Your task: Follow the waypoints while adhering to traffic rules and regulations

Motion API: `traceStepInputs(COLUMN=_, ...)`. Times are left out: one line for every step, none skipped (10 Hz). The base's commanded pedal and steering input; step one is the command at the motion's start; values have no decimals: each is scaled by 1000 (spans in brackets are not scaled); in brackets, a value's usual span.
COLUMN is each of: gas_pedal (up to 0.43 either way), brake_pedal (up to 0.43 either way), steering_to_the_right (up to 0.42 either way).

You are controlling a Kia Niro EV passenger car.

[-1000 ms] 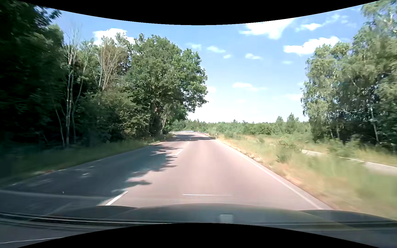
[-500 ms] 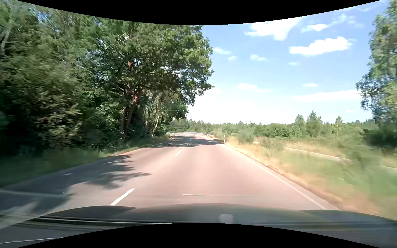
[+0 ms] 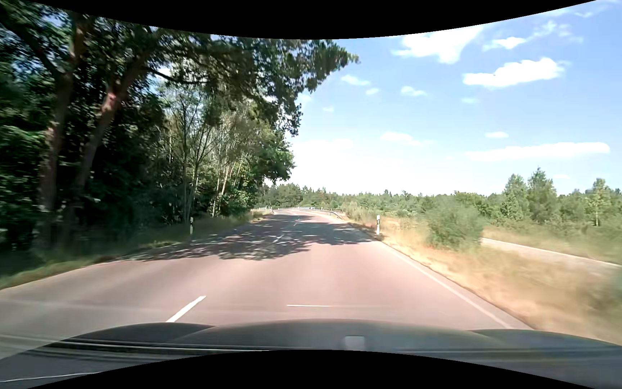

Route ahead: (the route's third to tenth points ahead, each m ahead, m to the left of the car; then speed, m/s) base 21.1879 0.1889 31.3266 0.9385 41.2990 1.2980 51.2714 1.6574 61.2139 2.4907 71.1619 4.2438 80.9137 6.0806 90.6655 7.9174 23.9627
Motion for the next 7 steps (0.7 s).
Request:
traceStepInputs(gas_pedal=177, brake_pedal=6, steering_to_the_right=-13)
traceStepInputs(gas_pedal=177, brake_pedal=6, steering_to_the_right=-14)
traceStepInputs(gas_pedal=177, brake_pedal=6, steering_to_the_right=-14)
traceStepInputs(gas_pedal=177, brake_pedal=6, steering_to_the_right=-15)
traceStepInputs(gas_pedal=177, brake_pedal=6, steering_to_the_right=-16)
traceStepInputs(gas_pedal=177, brake_pedal=6, steering_to_the_right=-16)
traceStepInputs(gas_pedal=177, brake_pedal=6, steering_to_the_right=-15)
